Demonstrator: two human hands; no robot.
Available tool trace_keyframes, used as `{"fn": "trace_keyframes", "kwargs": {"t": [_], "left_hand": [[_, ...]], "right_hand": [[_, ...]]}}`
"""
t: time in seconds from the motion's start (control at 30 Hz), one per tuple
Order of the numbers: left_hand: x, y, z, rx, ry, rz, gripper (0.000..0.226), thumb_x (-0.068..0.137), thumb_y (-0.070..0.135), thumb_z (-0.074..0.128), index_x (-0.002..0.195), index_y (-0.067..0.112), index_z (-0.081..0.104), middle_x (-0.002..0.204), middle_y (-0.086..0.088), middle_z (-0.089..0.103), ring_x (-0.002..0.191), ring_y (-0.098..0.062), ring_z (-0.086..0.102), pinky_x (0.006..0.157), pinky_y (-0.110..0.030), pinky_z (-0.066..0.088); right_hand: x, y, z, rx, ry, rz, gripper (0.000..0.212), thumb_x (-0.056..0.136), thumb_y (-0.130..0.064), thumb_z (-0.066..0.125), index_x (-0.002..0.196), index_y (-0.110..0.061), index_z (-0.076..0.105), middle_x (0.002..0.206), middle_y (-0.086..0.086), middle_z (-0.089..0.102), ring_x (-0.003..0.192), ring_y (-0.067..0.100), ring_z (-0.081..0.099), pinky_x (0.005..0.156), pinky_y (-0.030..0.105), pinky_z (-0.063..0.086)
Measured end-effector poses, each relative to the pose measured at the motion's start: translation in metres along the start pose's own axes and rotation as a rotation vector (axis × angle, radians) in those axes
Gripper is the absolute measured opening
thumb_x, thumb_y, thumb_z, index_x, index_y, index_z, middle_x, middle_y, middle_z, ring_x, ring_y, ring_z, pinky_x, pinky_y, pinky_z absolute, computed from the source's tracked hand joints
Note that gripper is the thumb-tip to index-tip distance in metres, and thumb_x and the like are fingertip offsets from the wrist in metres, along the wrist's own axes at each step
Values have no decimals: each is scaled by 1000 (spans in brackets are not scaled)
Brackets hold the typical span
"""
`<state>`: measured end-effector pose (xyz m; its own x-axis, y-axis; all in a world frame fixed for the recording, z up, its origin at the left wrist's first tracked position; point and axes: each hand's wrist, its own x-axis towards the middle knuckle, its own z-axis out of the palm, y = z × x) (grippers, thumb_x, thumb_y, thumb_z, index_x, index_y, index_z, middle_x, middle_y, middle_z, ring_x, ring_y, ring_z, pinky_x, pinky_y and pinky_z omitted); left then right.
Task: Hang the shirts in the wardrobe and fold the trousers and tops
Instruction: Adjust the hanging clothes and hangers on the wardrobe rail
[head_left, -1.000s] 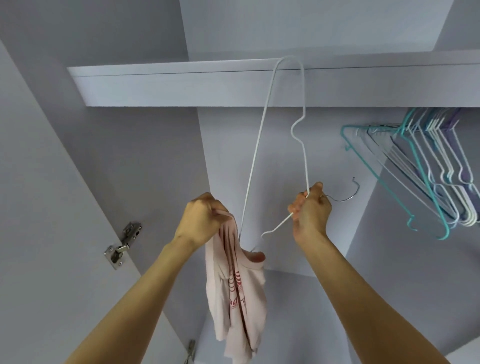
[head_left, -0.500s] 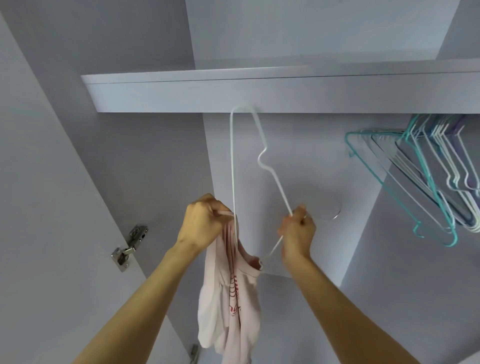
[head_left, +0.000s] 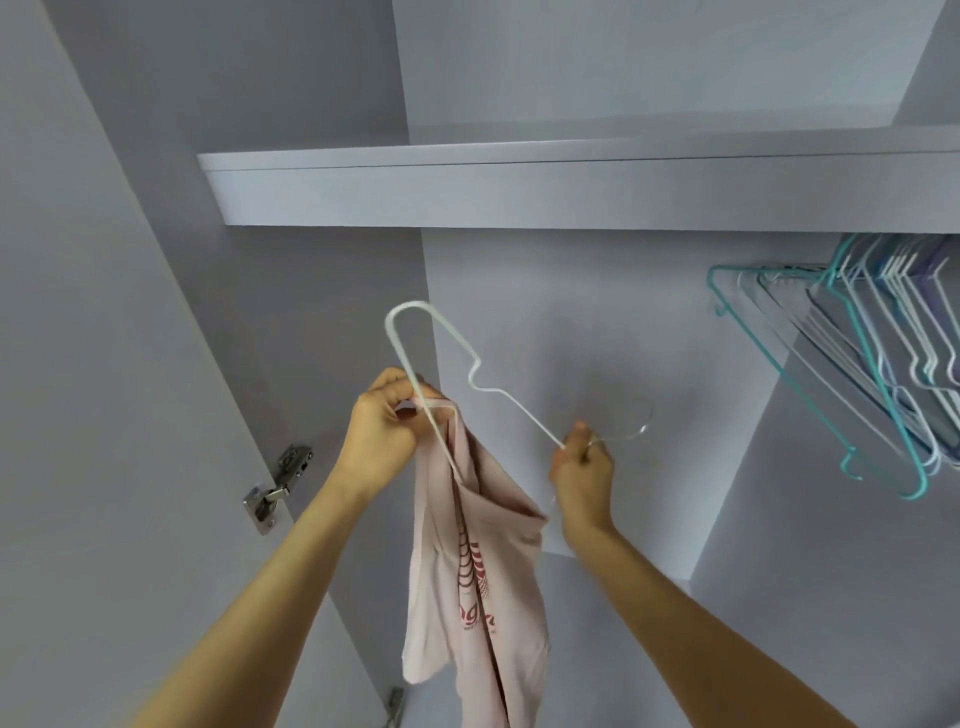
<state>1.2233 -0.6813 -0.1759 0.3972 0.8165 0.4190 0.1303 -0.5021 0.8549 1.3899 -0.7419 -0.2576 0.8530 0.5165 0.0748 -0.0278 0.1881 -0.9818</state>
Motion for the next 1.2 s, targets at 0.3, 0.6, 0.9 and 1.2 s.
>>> {"fn": "trace_keyframes", "kwargs": {"t": [0.3, 0.6, 0.9, 1.2], "left_hand": [[-9, 3, -19, 9, -95, 13, 18, 80, -5, 65, 72, 10, 60, 82, 2, 53, 70, 3, 52, 70, -10, 38], [0, 30, 10, 14, -119, 140, 19, 81, -5, 65, 73, 12, 62, 86, 2, 56, 82, -8, 56, 80, -18, 45], [3, 7, -36, 101, 29, 112, 25, 79, -5, 65, 69, 18, 62, 85, 4, 55, 75, 7, 55, 73, -6, 40], [-7, -33, -54, 620, -182, 120, 8, 84, 7, 66, 87, 11, 73, 95, 6, 42, 73, -19, 53, 78, -33, 46]], "right_hand": [[48, -4, -37, -35, 272, 11, 36, 100, -10, 32, 67, -9, 44, 74, 13, 49, 78, 25, 47, 73, 36, 39], [2, -2, 19, -11, 29, 136, 39, 101, -24, 31, 63, -16, 26, 35, -13, 26, 31, 4, 24, 37, 15, 22], [29, -8, -47, -364, -106, -276, 43, 98, -2, 34, 60, -21, 30, 56, -2, 34, 60, 15, 38, 61, 28, 28], [75, -52, -49, -862, -267, -491, 26, 99, -8, 30, 79, -2, 44, 89, 33, 59, 86, 48, 54, 66, 37, 30]]}}
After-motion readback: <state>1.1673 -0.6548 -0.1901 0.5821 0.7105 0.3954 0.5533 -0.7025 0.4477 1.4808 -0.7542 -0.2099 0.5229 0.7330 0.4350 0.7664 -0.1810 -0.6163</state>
